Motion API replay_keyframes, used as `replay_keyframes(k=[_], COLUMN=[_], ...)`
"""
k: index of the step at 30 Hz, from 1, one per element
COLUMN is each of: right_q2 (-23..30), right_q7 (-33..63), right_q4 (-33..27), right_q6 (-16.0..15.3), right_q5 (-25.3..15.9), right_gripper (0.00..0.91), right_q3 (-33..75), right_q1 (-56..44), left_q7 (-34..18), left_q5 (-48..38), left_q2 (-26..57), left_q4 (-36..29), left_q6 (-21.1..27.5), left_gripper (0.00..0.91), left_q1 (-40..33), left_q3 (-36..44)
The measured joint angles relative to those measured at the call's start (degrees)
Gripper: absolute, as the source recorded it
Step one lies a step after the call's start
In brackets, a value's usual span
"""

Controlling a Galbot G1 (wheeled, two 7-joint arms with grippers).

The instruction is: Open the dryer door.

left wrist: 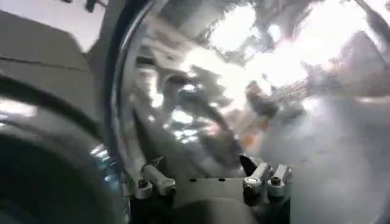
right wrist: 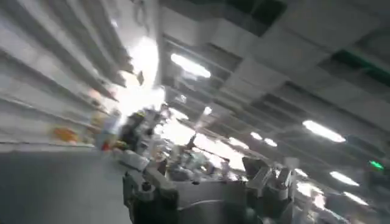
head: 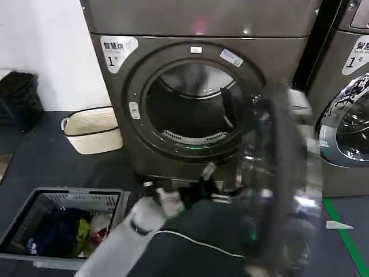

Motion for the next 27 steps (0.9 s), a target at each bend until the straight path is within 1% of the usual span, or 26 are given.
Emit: replay_keyframes(k=[2,7,11,13,20,27], right_q2=[-0.1,0.1,0.2,0.0,-2.9,-7.4], right_q7=[0.1,0.3,0.1,-0.5,-1.7,-3.1], right_q4=[-0.3,-0.8,-1.1,-1.5,-4.9,-9.2], right_q6=[-0.1,1.4,1.2,1.1,1.2,3.0], right_q5=[-0.1,-0.3,-0.5,-1.4,-1.1,1.2], right_gripper=[0.907,0.907,0.907,0.907,0.907,0.907], right_q3=[1.3,3.6,4.8,5.5,8.1,8.2], right_q1=[-0.1,-0.7,-1.0,-1.4,-3.4,-4.4], left_q7=[0.0,-0.1,-0.1,-0.1,-0.1,-0.2], left_q5=[0.0,0.5,1.0,1.1,1.5,2.0], left_q2=[-1.5,-5.3,-8.5,-10.0,-14.0,-17.2], left_q4=[1.5,5.8,9.4,11.5,16.9,20.9], left_q6=[0.2,0.3,0.3,0.3,0.1,-0.6], left_gripper=[0.907,0.907,0.907,0.907,0.907,0.907], left_q1=[-1.9,-6.2,-9.1,-10.6,-13.6,-15.3], left_q3=[2.5,7.4,10.2,11.0,12.4,12.2])
